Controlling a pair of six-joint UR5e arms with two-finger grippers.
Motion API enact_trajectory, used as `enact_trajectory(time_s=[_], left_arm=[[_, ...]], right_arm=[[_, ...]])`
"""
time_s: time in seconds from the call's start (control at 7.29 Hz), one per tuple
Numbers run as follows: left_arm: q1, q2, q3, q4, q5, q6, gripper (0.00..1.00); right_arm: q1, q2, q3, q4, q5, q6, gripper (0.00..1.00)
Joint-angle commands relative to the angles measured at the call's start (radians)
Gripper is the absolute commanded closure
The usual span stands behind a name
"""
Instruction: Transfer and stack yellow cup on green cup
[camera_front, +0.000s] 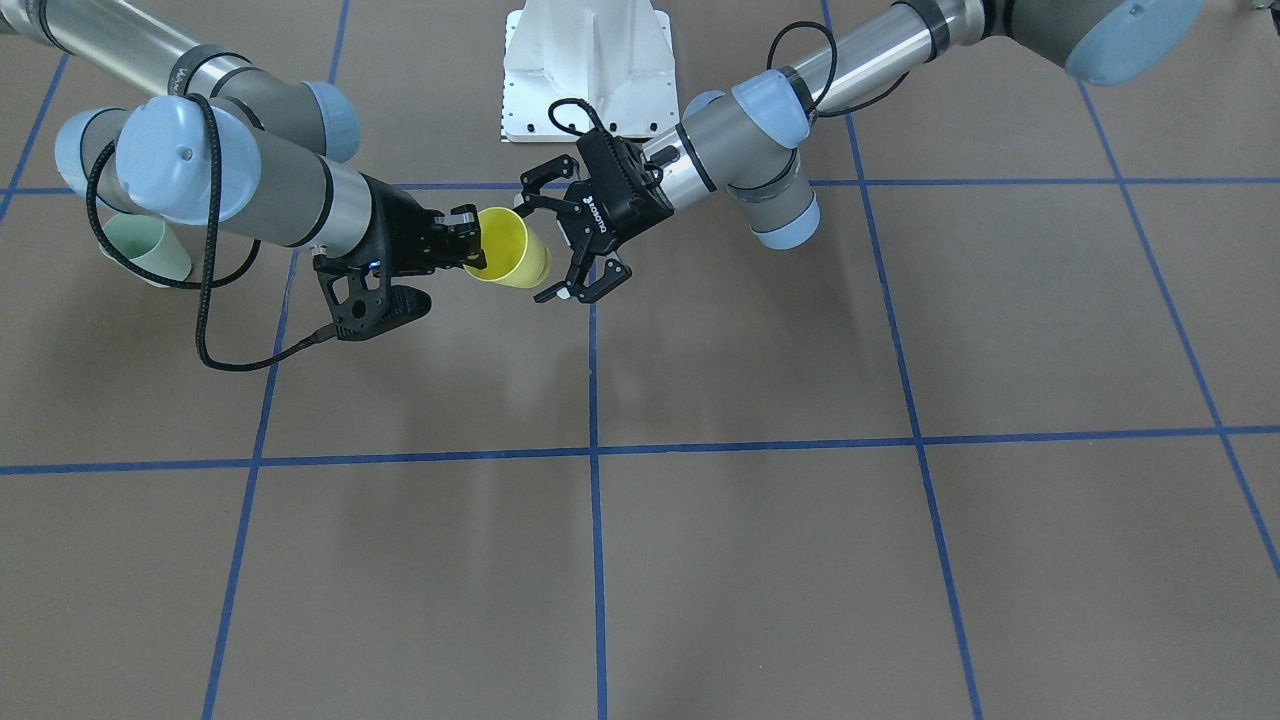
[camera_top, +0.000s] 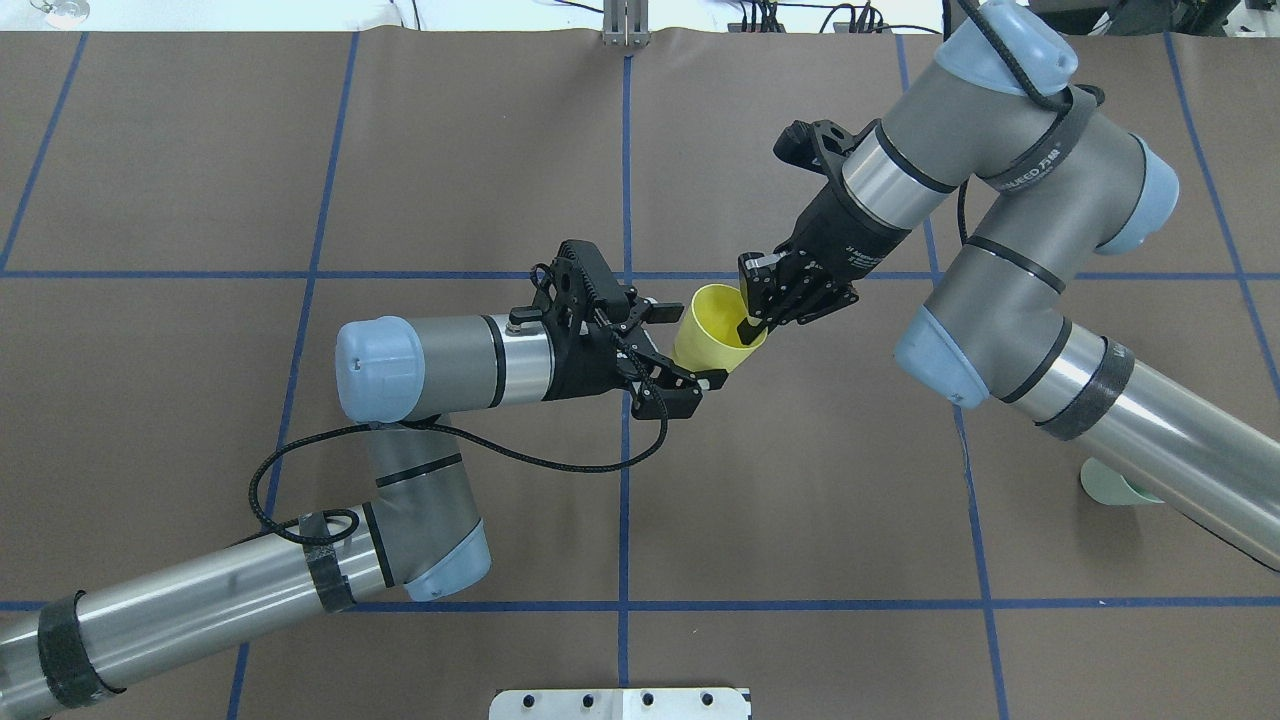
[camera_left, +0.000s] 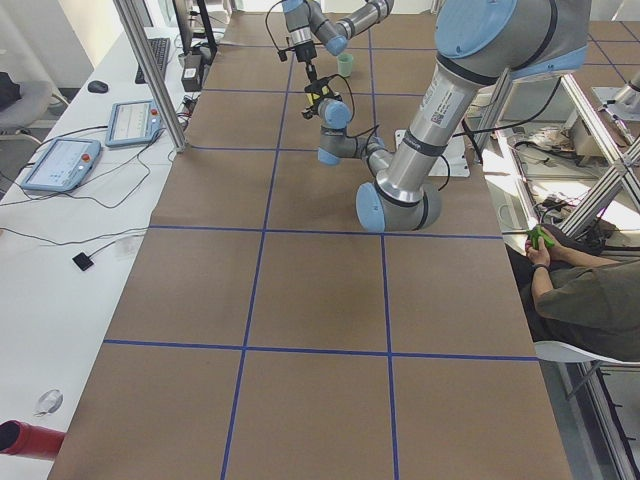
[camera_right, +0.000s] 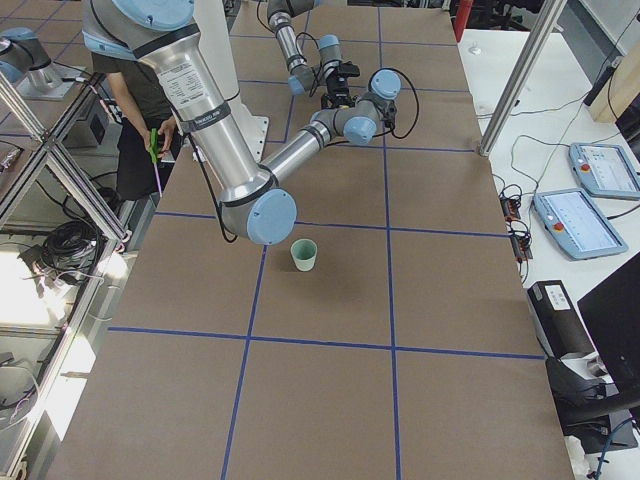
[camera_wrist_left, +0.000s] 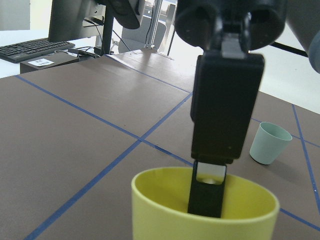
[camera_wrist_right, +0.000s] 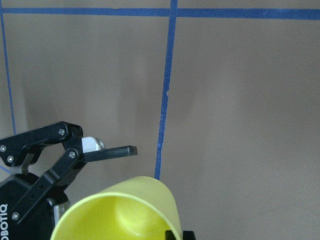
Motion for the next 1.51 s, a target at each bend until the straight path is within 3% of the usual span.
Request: enact_trajectory(time_s=[0.0,0.27,0.55,0.96,1.37], left_arm=[[0.001,0.047,-0.049,-0.001,0.000,-0.005,0.00],[0.000,0.063,-0.053,0.002,0.001,-0.002,0.00],[0.000,0.079,-0.048,0.002,0.105,-0.002,0.00],[0.000,0.087,-0.033,0.004,0.176,-0.002,0.00],[0.000,0.096,-0.028,0.004,0.193,-0.009,0.00]], right_arm=[[0.045,-0.018,0.015,0.002,0.008,0.003,1.00],[0.088,-0.167,0.174,0.002,-0.091,0.038,1.00],[0.117,-0.448,0.369,-0.002,-0.265,0.043,1.00],[0.208,-0.781,0.514,-0.002,-0.272,0.028,1.00],[0.211,-0.897,0.537,-0.003,-0.299,0.023,1.00]])
